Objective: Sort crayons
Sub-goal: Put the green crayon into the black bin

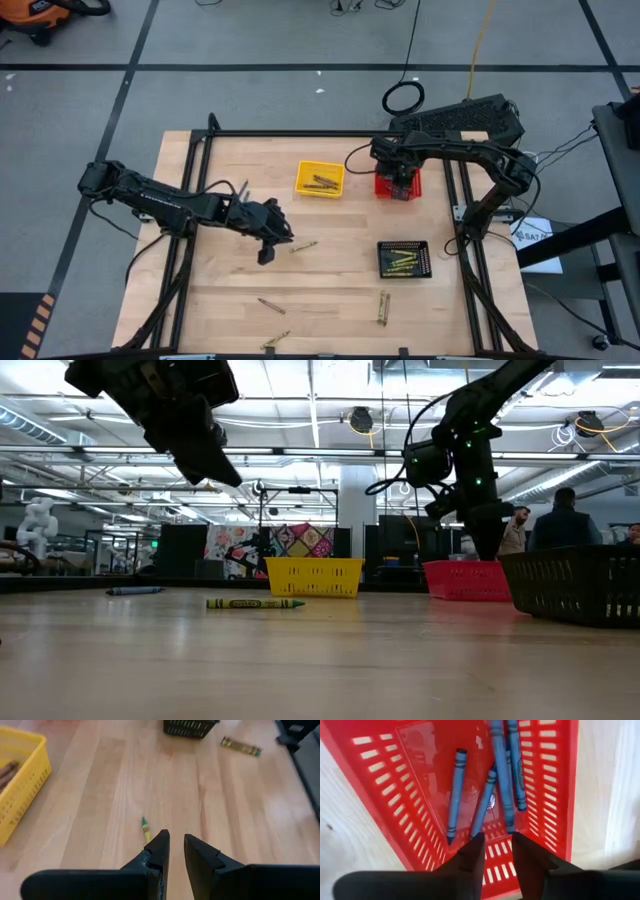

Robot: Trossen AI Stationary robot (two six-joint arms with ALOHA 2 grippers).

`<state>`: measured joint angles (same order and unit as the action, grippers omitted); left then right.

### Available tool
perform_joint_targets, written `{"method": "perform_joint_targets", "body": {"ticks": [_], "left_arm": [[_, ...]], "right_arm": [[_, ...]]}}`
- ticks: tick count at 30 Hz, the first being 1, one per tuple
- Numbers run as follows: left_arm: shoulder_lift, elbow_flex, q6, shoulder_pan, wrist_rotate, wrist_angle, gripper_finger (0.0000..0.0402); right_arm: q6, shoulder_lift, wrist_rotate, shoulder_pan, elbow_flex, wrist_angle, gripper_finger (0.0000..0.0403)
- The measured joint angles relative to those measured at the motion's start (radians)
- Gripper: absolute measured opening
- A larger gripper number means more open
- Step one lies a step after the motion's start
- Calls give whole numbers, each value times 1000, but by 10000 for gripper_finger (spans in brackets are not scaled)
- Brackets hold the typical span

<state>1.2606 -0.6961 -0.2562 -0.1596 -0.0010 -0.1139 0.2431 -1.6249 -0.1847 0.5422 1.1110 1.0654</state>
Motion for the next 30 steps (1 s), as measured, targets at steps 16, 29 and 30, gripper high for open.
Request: {"method": "perform_joint_targets", "body": {"ticks": [16, 29, 30], "left_arm": [[0, 0, -1, 0, 15, -54, 61], [2, 0, 11, 0, 110, -54, 68], [8, 0, 18, 1, 112, -53, 72]], "right_arm": [[-193, 0, 1, -68, 123, 161, 141], [-440, 0, 83, -98, 188, 193, 141], [-441, 0, 82, -99, 188, 205, 141]]}}
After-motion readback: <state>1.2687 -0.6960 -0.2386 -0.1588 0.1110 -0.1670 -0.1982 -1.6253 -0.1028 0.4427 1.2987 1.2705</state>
